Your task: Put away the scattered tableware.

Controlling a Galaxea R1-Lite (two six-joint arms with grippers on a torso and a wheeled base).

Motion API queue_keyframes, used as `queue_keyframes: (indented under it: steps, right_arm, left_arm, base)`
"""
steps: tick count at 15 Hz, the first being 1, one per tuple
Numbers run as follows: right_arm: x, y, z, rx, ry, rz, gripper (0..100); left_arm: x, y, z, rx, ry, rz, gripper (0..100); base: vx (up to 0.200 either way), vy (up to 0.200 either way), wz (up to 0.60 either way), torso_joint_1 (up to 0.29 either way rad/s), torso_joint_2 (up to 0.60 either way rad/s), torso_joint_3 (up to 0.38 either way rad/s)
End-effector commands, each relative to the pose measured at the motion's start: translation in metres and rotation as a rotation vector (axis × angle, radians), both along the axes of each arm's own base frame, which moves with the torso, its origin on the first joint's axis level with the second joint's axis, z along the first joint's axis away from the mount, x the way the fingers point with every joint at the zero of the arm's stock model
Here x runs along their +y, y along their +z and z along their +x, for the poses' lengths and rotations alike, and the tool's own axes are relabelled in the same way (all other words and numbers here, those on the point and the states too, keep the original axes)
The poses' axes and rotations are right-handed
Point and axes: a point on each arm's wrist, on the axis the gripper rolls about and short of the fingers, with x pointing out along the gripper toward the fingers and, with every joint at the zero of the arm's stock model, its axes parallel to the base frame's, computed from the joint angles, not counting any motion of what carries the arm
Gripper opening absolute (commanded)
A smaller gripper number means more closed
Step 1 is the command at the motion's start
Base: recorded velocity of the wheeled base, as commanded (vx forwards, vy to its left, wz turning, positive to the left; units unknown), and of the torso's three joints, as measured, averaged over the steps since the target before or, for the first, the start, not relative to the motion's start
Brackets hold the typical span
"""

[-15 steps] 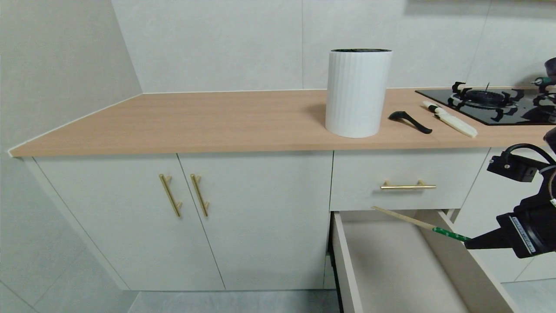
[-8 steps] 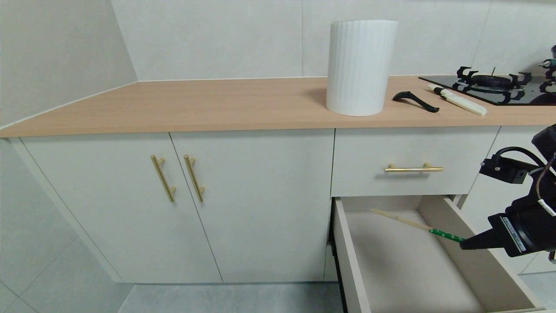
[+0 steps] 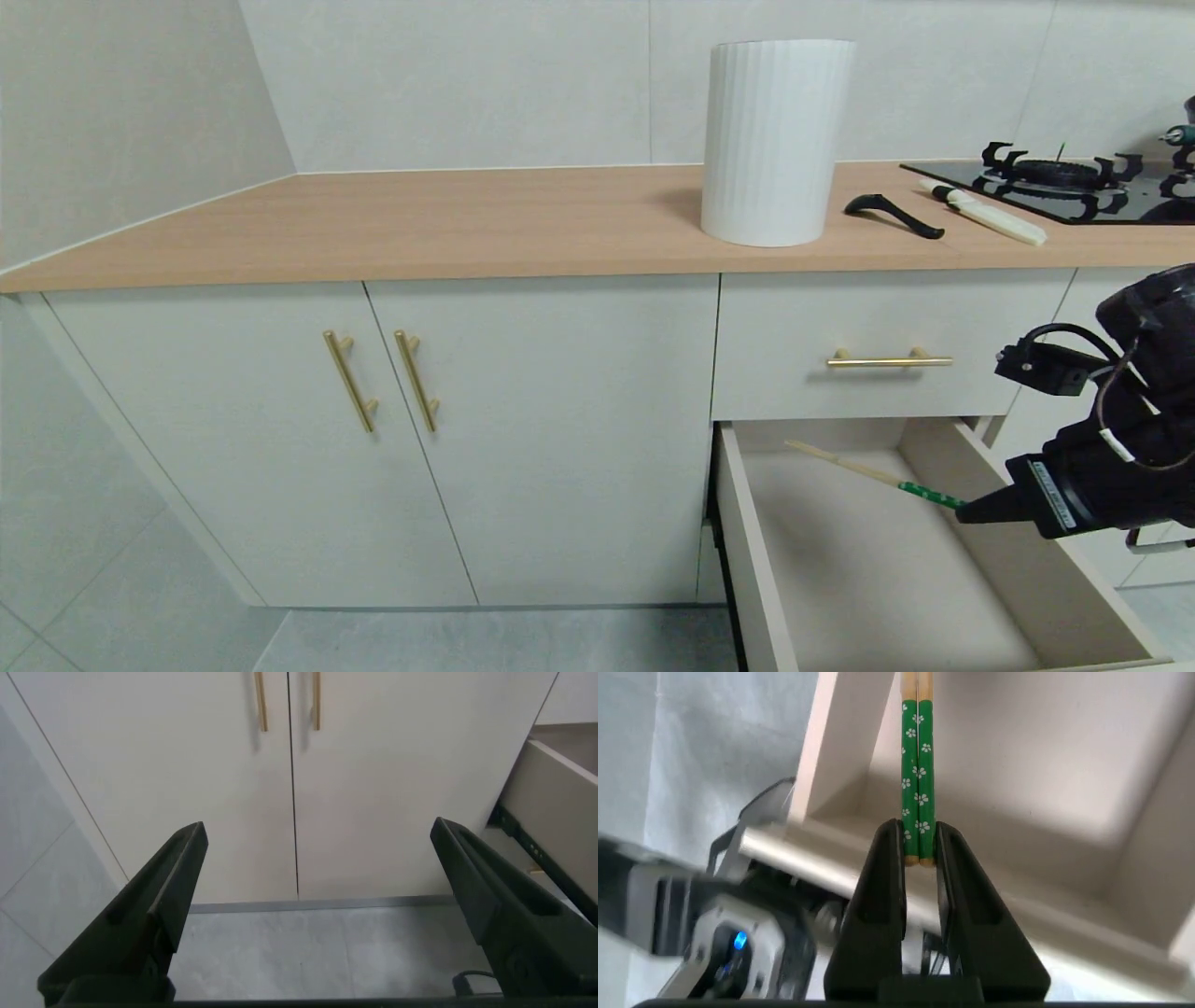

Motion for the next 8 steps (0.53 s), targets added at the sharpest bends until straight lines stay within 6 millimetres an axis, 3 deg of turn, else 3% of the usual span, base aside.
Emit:
queue_keyframes:
  steps: [1,5,8]
  right_arm:
    - [0.004,-0.035,0.026,0.075,-0.034,-0.048,0]
    - [0.017,-0.091,0.070,0.145,-0.166,-0.081,0]
    - [0.032,-0.118,0.082,0.183,-0.174,-0.067,0]
  left_arm:
    - [0.000,0.000,0.000,0.001,0.000,0.000,100]
    - [0.000,0.000,0.000,0.001,0.000,0.000,100]
    - [0.000,0.000,0.000,0.001,0.000,0.000,100]
  base:
    - [0.000,0.000,0.00,0.000,0.00,0.000]
    - [0.000,0.000,0.00,0.000,0.00,0.000]
    - [0.000,0.000,0.00,0.000,0.00,0.000]
